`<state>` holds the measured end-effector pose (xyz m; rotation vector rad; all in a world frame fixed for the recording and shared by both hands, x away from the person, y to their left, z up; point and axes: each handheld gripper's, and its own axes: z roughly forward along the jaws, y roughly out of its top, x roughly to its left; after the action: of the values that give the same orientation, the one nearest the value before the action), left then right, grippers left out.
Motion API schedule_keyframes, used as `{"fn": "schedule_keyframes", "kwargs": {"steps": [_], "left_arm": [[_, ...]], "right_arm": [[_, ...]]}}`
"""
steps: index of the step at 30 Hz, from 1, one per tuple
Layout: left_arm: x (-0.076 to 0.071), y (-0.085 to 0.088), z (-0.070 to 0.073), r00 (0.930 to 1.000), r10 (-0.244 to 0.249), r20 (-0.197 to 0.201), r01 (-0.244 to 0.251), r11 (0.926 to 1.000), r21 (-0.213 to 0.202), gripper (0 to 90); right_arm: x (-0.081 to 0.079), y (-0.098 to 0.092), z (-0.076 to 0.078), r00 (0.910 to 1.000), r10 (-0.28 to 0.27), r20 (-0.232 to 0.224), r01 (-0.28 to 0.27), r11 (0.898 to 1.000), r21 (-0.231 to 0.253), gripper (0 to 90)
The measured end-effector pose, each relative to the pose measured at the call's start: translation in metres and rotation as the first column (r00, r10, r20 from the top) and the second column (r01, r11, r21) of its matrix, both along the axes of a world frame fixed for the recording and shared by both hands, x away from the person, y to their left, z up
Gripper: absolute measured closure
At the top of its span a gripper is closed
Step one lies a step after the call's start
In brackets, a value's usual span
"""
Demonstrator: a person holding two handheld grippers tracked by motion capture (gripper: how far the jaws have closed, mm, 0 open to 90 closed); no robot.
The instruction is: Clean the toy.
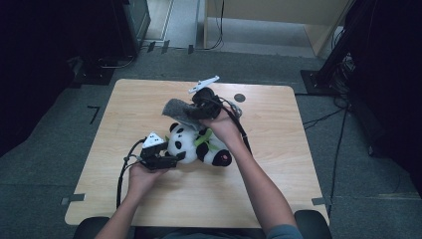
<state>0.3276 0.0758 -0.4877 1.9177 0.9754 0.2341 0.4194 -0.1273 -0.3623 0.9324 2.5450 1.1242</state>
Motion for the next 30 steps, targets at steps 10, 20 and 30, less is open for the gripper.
{"fn": "schedule_keyframes", "kwargs": {"steps": [10,20,30], "left_arm": [[0.0,0.0,0.0,0.9998,0.004,-0.017,-0.004,1.0,-0.002,25.0],[0.0,0.0,0.0,0.9997,0.002,-0.025,-0.002,1.0,-0.001,29.4],[0.0,0.0,0.0,0.9994,0.01,-0.033,-0.01,0.9999,0.0,30.2]], "right_arm": [[0.0,0.027,-0.038,0.9958,0.056,-0.072,-0.06,0.996,-0.059,71.8],[0.0,0.012,-0.039,0.9975,0.057,-0.042,-0.061,0.994,-0.087,70.3],[0.004,-0.028,-0.031,0.9994,-0.034,-0.011,0.032,0.992,-0.12,71.0]]}}
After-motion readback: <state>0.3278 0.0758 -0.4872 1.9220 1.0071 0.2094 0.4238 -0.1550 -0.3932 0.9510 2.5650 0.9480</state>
